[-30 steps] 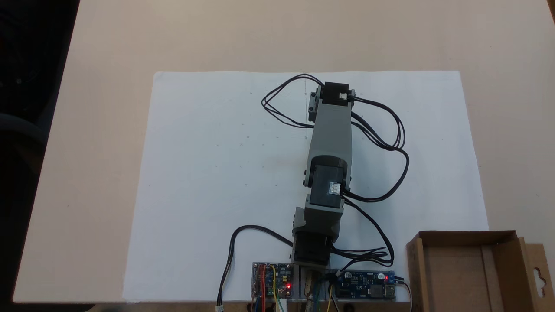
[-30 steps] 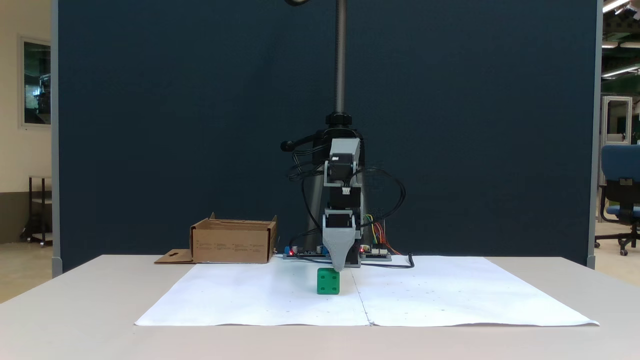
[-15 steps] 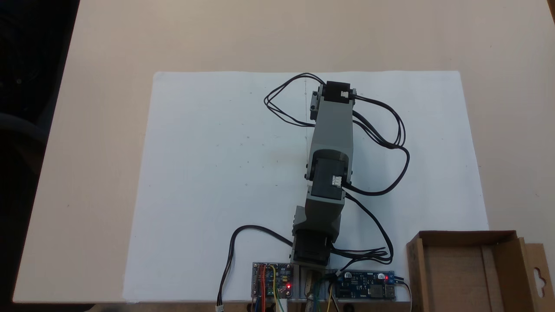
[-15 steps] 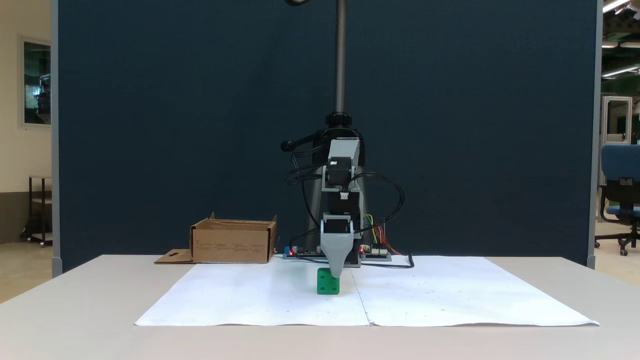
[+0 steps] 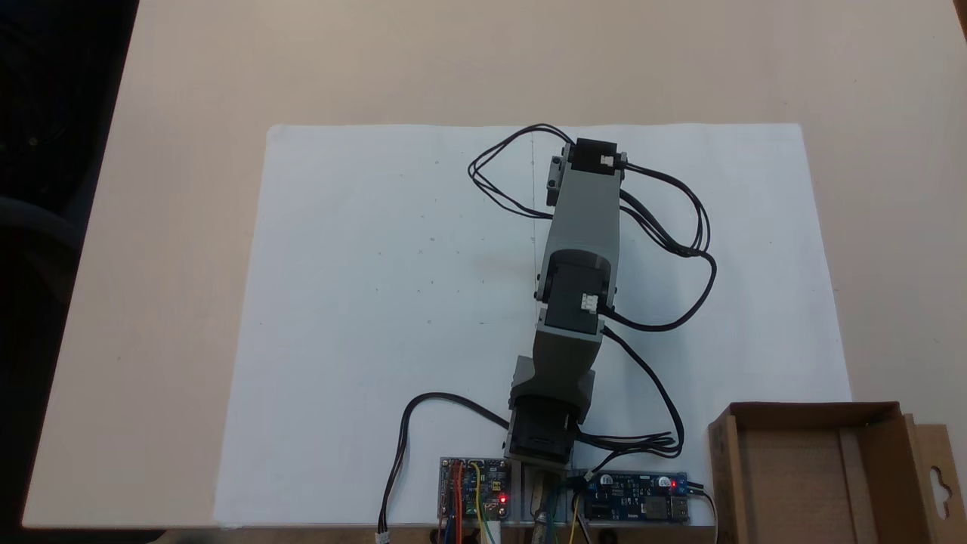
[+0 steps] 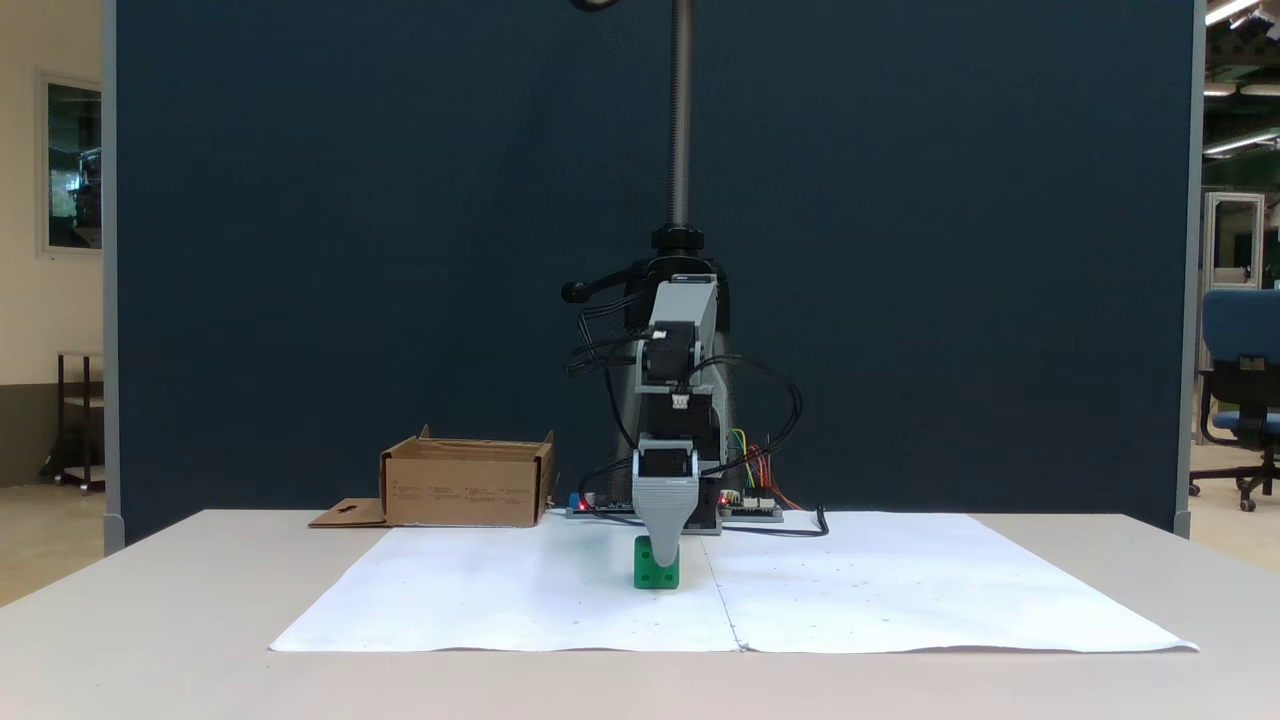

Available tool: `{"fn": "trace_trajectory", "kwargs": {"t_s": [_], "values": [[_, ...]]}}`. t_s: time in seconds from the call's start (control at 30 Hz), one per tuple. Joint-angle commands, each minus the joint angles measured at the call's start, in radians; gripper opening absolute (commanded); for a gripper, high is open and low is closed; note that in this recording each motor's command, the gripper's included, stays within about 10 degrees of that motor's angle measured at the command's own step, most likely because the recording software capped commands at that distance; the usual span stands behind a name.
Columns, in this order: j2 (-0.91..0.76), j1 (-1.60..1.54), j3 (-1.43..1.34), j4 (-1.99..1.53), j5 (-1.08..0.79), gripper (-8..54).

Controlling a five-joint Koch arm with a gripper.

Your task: Grasp a green dice and put it in the bin.

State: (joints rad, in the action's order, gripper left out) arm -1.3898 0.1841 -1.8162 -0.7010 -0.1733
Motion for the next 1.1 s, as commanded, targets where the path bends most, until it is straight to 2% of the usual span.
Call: {"fn": "trace_trajectory", "kwargs": {"t_s": [0.0, 0.97, 1.07], "values": [[-0.017, 0.018, 0.051, 0.035, -0.061, 43.0], [0.038, 0.051, 0.064, 0.058, -0.061, 38.8], [0.038, 0.055, 0.064, 0.058, -0.061, 34.5]]}}
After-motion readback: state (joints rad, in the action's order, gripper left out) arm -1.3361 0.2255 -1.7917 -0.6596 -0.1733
